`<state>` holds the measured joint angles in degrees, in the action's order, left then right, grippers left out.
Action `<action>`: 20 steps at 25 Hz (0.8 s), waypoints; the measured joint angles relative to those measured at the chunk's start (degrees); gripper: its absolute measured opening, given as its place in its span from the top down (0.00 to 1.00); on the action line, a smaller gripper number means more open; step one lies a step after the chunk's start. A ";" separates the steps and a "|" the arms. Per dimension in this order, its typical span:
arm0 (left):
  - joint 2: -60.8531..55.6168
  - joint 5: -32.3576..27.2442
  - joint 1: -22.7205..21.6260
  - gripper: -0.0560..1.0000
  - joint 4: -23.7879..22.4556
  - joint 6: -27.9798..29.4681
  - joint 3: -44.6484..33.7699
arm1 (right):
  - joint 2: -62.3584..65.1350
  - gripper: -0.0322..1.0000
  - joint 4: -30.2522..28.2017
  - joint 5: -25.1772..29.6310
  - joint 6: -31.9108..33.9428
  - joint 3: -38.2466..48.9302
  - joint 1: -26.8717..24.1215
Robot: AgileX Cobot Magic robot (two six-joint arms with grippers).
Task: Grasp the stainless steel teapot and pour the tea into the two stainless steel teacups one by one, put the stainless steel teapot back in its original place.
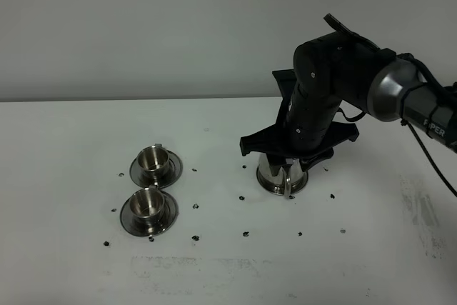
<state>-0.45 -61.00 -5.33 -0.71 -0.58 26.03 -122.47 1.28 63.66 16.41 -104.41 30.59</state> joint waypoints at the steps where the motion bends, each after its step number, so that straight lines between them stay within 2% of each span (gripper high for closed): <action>1: 0.00 0.00 0.00 0.51 0.00 0.00 0.00 | -0.33 0.53 0.80 -0.41 -0.05 0.00 0.00; 11: 0.00 0.00 0.00 0.51 0.00 0.00 0.00 | -1.19 0.53 2.84 -3.52 -0.61 0.00 -0.48; 20: 0.00 0.00 0.00 0.51 0.00 0.00 0.00 | -2.19 0.53 3.78 -4.15 -1.56 0.00 -1.15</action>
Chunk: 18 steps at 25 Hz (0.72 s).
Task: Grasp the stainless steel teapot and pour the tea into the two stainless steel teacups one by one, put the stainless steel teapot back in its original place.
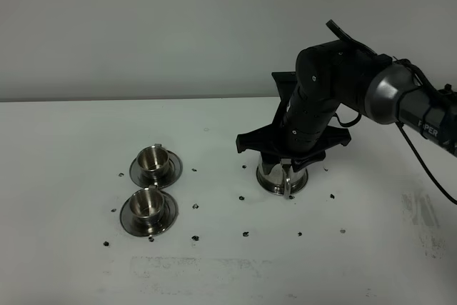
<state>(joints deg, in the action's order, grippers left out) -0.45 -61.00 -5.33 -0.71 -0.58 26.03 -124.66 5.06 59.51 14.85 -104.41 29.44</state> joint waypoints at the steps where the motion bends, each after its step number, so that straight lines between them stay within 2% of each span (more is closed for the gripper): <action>1: 0.00 0.00 0.00 0.51 0.00 0.00 0.00 | -0.38 0.53 0.27 0.06 -0.19 0.00 0.00; 9: 0.00 0.00 0.00 0.51 0.00 0.00 0.00 | -3.06 0.53 0.86 1.15 -0.80 -2.66 0.00; 18: 0.00 0.00 0.00 0.51 0.00 0.00 0.00 | -2.97 0.53 -2.34 8.46 -1.05 -8.49 0.00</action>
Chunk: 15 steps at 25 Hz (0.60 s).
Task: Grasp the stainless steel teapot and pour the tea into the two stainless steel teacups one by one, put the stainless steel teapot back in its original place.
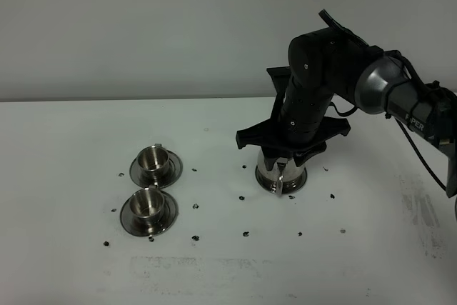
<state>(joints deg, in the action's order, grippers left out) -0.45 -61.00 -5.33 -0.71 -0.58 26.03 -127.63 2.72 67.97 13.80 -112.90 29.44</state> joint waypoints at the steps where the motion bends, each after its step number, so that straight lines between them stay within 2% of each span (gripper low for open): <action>1: 0.00 0.00 0.00 0.51 0.00 0.00 0.00 | 0.00 0.53 0.00 0.28 0.00 -0.14 0.00; 15: 0.00 0.00 0.00 0.51 0.00 0.00 0.00 | -0.15 0.53 2.57 1.65 0.84 -0.14 0.67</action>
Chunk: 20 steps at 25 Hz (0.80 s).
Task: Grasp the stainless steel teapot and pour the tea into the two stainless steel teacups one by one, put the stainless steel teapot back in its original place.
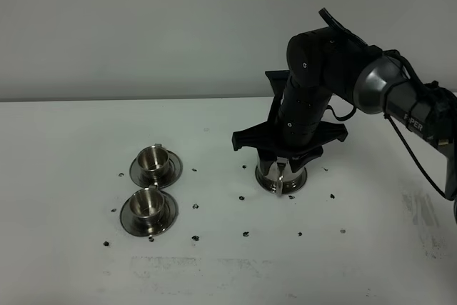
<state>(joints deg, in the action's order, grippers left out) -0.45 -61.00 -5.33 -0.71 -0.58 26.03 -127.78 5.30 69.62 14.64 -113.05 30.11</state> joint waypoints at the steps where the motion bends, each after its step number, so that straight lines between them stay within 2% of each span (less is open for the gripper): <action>1: 0.00 0.00 0.00 0.51 0.00 0.00 0.00 | 0.00 0.53 0.00 0.06 0.00 0.00 0.33; 13: 0.00 0.00 0.00 0.51 0.00 0.00 0.00 | 2.35 0.53 -1.07 -0.12 0.52 0.06 5.84; 20: 0.00 0.00 0.00 0.51 0.00 0.00 0.00 | -1.91 0.53 0.91 -3.74 0.69 0.12 6.80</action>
<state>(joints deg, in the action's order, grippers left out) -0.45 -61.00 -5.33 -0.71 -0.58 26.03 -129.68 6.21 65.88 15.33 -112.92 36.90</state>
